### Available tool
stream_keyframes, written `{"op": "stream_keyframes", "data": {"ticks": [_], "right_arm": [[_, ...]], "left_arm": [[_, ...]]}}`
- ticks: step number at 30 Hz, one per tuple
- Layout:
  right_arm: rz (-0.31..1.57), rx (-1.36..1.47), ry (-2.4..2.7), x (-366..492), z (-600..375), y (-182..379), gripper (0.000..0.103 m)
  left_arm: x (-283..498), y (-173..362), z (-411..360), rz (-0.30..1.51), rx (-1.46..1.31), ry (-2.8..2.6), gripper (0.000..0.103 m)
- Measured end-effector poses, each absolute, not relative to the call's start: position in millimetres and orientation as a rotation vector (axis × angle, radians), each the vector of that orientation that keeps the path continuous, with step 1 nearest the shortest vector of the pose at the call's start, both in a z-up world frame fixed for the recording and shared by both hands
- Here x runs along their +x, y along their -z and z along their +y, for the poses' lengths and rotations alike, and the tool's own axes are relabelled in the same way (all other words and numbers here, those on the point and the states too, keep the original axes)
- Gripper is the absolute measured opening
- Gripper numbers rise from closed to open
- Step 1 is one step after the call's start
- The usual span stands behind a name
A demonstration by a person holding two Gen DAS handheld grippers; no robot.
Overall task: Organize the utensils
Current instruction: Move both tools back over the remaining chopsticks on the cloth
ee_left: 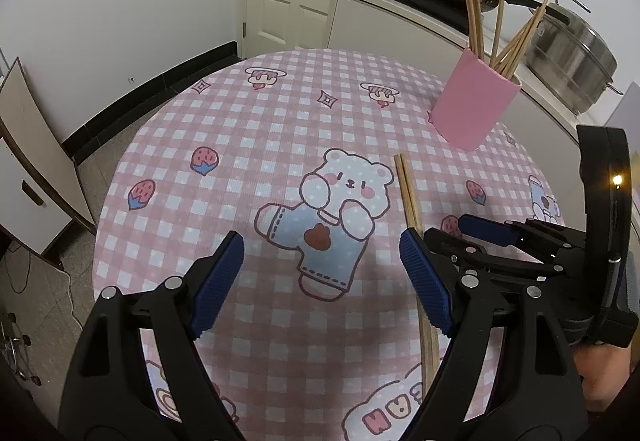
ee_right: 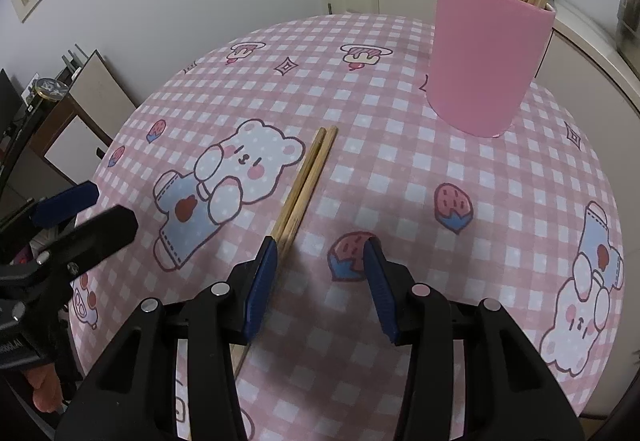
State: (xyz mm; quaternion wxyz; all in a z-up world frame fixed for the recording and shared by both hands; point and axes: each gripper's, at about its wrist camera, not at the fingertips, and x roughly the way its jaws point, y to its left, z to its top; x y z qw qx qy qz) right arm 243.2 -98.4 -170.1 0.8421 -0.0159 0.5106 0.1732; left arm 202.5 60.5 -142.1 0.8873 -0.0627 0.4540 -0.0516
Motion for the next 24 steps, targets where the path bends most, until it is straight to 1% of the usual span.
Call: {"op": "stream_keyframes", "data": {"ticks": [6,11,16,24], "right_arm": [[1.085,-0.075,-0.348,248,-89,174,0.044],[1.094,-0.098,-0.341,251,-88,176,0.047],[1.088,-0.136,-0.335,252,-84,176,0.047],[1.110,-0.117,-0.355,250,-90,175,0.047]], "left_arm": [[206,149,64,0.957,-0.136,0.110,0.079],[207,152,66,0.961,-0.138,0.106,0.079],[209,152,68,0.969,-0.152,0.095,0.079],[211,153,62,0.970,-0.139,0.110,0.080]]}}
